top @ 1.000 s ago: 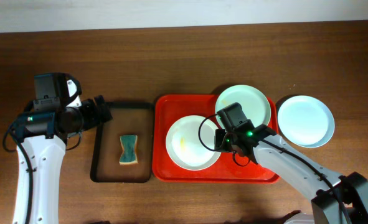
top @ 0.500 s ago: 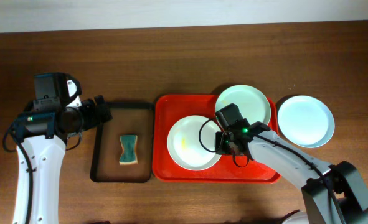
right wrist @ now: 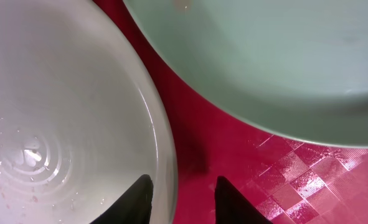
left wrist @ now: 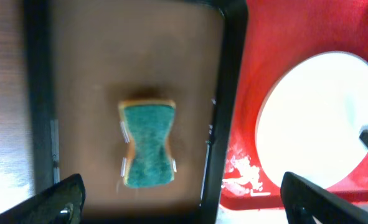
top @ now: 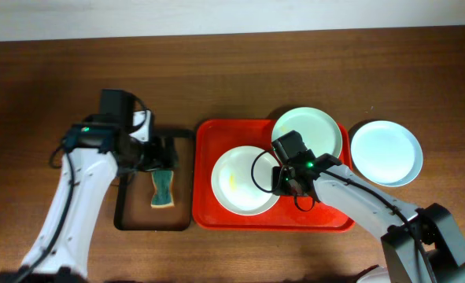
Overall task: Clean dirty plates on tray and stack at the side
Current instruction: 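Grasp the sponge from the black dish with the left gripper and lift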
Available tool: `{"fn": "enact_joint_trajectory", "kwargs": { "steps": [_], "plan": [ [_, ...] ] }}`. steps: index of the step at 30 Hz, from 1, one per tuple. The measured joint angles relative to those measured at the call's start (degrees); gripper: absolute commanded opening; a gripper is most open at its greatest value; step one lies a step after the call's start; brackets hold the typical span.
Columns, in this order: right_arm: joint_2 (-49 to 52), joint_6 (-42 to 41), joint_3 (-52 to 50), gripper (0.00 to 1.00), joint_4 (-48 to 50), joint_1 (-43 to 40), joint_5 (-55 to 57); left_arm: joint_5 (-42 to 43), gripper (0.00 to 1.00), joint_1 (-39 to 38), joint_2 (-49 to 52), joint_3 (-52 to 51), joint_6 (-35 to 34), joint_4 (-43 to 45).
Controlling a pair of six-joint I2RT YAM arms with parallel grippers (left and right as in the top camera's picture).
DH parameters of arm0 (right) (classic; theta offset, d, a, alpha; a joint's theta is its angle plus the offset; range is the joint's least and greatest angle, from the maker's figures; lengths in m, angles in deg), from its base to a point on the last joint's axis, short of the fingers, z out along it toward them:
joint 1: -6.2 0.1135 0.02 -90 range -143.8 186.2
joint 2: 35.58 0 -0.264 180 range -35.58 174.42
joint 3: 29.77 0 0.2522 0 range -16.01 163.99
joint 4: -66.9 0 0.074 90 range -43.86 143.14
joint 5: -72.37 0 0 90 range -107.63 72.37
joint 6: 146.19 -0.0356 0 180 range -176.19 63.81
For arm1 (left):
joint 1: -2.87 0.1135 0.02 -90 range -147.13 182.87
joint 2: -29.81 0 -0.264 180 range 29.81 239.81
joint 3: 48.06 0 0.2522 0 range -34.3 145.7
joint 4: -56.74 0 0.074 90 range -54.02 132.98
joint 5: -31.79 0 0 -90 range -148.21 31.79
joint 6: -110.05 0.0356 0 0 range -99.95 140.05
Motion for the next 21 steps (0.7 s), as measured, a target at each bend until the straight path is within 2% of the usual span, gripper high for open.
{"fn": "enact_joint_trajectory", "kwargs": {
  "steps": [2, 3, 9, 12, 17, 21],
  "plan": [
    [0.0, -0.02, 0.02, 0.34, -0.04, 0.0, 0.0, 0.74, 0.68, -1.81, 3.32, -0.57, 0.0, 1.55],
    [0.0, 0.02, 0.04, 0.34, 0.0, 0.0, 0.0, 0.9, 0.58, -2.01, 4.15, -0.66, 0.0, 3.17],
    [0.0, -0.04, 0.04, 0.34, -0.02, 0.0, 0.0, -2.69, 0.47, -2.38, 4.87, -4.57, -0.22, 4.87],
    [0.0, -0.02, 0.04, 0.34, -0.02, 0.0, 0.0, -4.63, 0.37, -2.38, 9.05, -6.69, -1.73, 5.38],
    [0.0, -0.02, 0.04, 0.34, -0.02, 0.0, 0.0, -5.42, 0.35, -2.38, 15.87, -7.15, -2.1, 5.49],
    [0.0, -0.02, 0.04, 0.34, -0.04, 0.0, 0.0, -5.51, 0.32, -2.38, 16.02, -8.17, -2.12, 6.23]
  ]
}}
